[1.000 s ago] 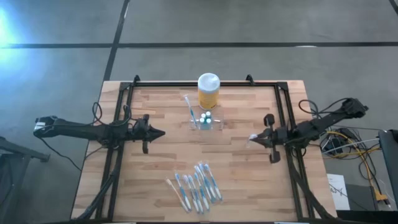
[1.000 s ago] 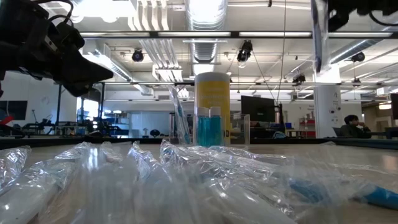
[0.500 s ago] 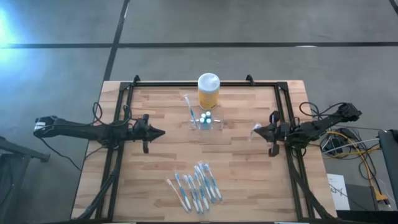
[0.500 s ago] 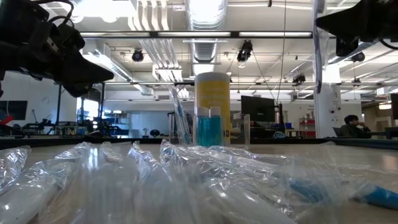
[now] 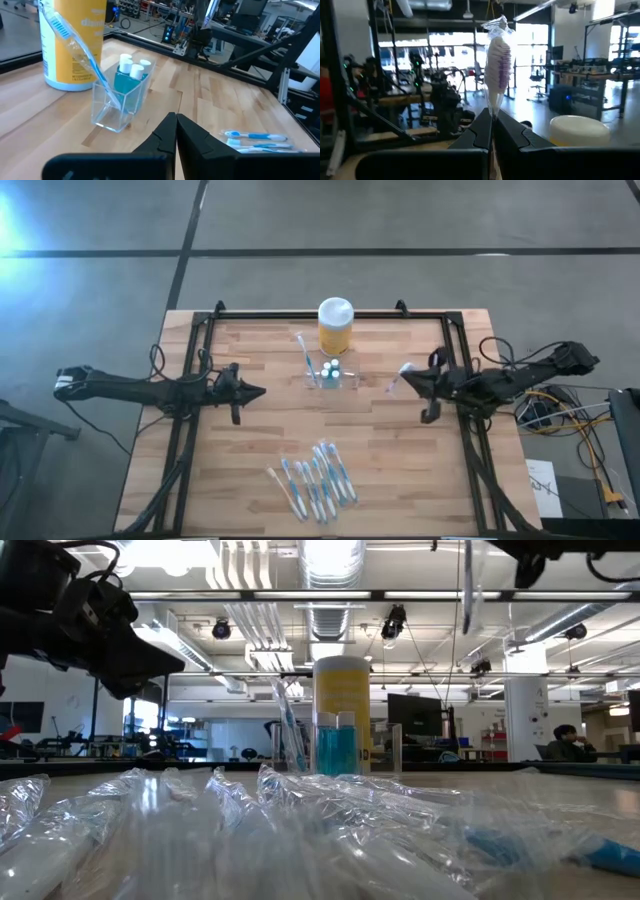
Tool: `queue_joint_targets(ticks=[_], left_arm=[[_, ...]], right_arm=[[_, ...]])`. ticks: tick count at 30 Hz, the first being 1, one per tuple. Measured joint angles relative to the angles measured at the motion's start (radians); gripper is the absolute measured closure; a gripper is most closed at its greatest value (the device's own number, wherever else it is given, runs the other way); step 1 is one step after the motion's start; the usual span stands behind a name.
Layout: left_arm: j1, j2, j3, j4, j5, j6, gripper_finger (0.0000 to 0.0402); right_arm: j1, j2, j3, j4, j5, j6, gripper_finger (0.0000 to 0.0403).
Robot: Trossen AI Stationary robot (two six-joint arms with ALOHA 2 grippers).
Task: Pick & Place toothbrushing station
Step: Put the violet toothbrush into the transparent organizer
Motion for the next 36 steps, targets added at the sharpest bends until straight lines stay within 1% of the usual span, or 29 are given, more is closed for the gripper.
queue_joint_targets(ticks=[2,7,10,16,20,26,30,36], left_arm=[[0.000,0.000,0.000,0.000,0.000,0.017,0.0388],[0.000,0.000,0.000,0.000,0.000,0.050,0.0388],[0.000,0.000,0.000,0.000,0.000,0.050,0.0387],[0.000,0.000,-0.001,0.000,0.002,0.051,0.0390],[0.000,0.000,-0.001,-0.001,0.002,0.052,0.0392],[0.000,0.000,-0.001,-0.001,0.004,0.052,0.0390],[0.000,0.000,-0.001,-0.001,0.004,0.052,0.0392],[0.000,0.000,-0.001,-0.003,0.004,0.052,0.0388]], right_arm=[[-0.026,0.081,0.029,0.053,-0.034,-0.041,0.0395],[-0.123,0.272,0.053,0.344,-0.196,-0.107,0.0395],[-0.193,0.368,0.045,0.446,-0.234,-0.089,0.0395],[-0.328,0.549,0.000,0.619,-0.234,0.013,0.0395],[-0.384,0.677,-0.022,0.752,-0.234,0.065,0.0395],[-0.415,0.845,-0.026,0.893,-0.231,0.075,0.0395],[-0.421,0.946,-0.018,0.931,-0.153,0.095,0.0395],[-0.438,1.073,0.010,0.964,-0.125,0.125,0.0395]])
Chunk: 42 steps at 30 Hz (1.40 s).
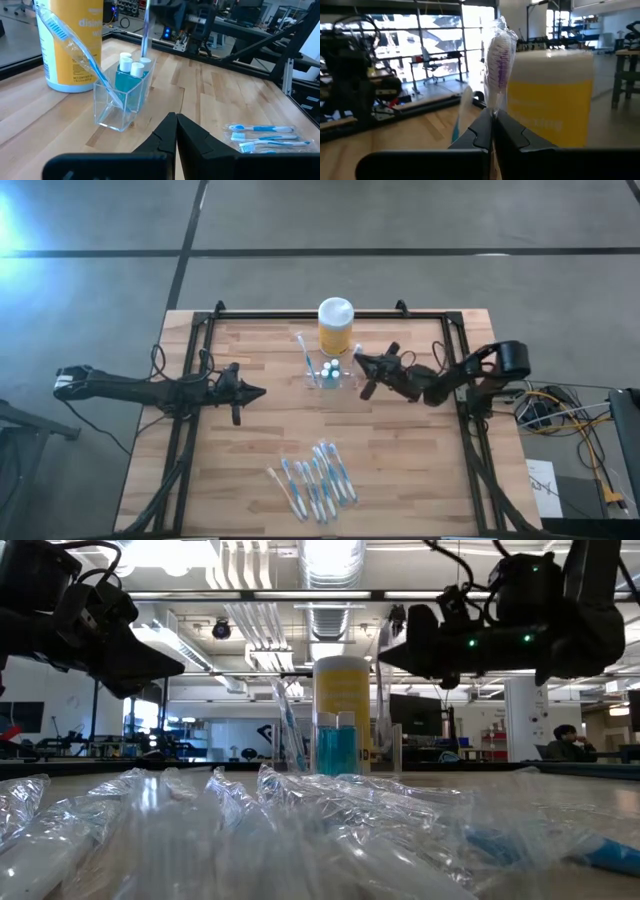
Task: Pick & Place toothbrushing station
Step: Put the violet toothbrush into the transparent organizer, then put the blue toothbrush into the transparent organizer
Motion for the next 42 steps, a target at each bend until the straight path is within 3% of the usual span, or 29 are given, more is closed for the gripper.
queue_joint_targets(ticks=[11,25,36,42], left_arm=[[0.000,0.001,0.000,-0.001,-0.003,-0.002,0.0388],[0.000,0.003,-0.001,-0.003,-0.003,-0.002,0.0389],[0.000,0.003,-0.001,-0.005,-0.003,-0.003,0.0388],[0.000,0.003,-0.001,-0.006,-0.003,-0.003,0.0388]], right_arm=[[-0.012,0.116,0.040,-0.018,0.069,0.104,0.0395],[-0.014,0.127,0.039,-0.056,0.113,0.177,0.0390],[-0.014,0.056,0.036,-0.074,0.113,0.107,0.0303],[-0.008,-0.081,0.036,-0.251,0.103,0.153,0.0264]])
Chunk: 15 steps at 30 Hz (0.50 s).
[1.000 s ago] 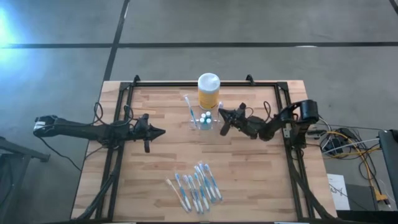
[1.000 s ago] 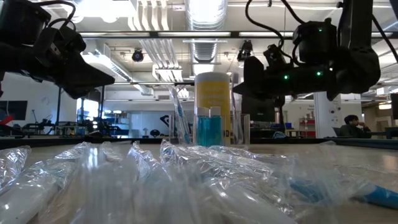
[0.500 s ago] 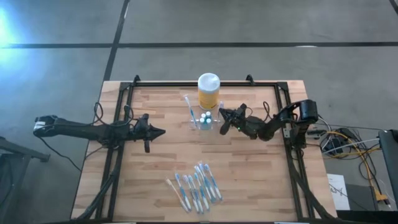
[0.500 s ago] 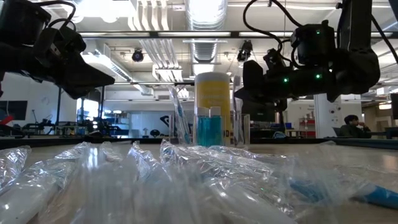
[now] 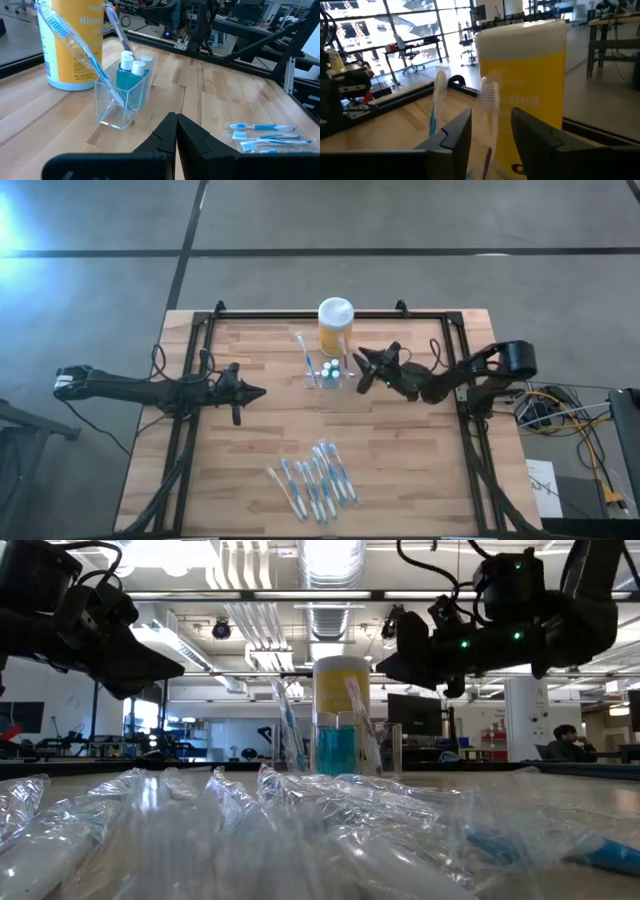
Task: Pick & Place toothbrushing station
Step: Put the blue toothbrush into the transparent organizer
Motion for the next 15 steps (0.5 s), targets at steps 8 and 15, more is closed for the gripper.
queue_joint_targets(ticks=[8,15], left_arm=[[0.000,0.000,0.000,0.000,0.000,-0.001,0.0390],[0.000,-0.001,0.000,0.003,-0.027,-0.001,0.0393]], right_arm=[[0.128,-0.278,-0.057,-0.072,-0.116,-0.126,0.0272],[0.356,-0.515,-0.165,-0.076,-0.134,-0.291,0.0315]])
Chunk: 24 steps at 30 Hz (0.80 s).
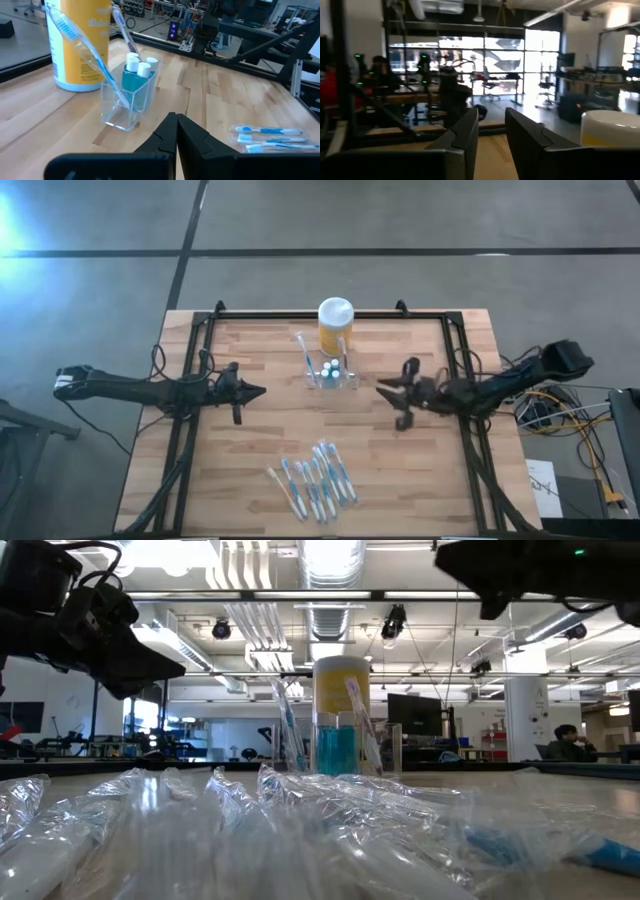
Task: Pick & Place toothbrushing station
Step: Put the blue toothbrush into the transparent organizer
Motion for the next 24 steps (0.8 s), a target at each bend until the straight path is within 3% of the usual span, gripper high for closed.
queue_joint_targets(ticks=[4,8,16,24], left_arm=[[0.000,-0.002,0.000,0.001,0.000,0.000,0.0393],[0.000,-0.002,0.001,0.003,0.012,-0.022,0.0394],[0.000,-0.002,0.002,0.006,0.015,-0.045,0.0394],[0.000,-0.002,0.002,0.005,0.016,-0.044,0.0394]], right_arm=[[0.066,-0.101,-0.086,0.000,0.001,0.049,0.0342],[0.124,-0.121,-0.143,-0.003,0.001,0.083,0.0359],[0.174,-0.034,-0.166,-0.004,0.001,0.097,0.0369],[0.173,0.084,-0.097,-0.002,0.002,0.044,0.0369]])
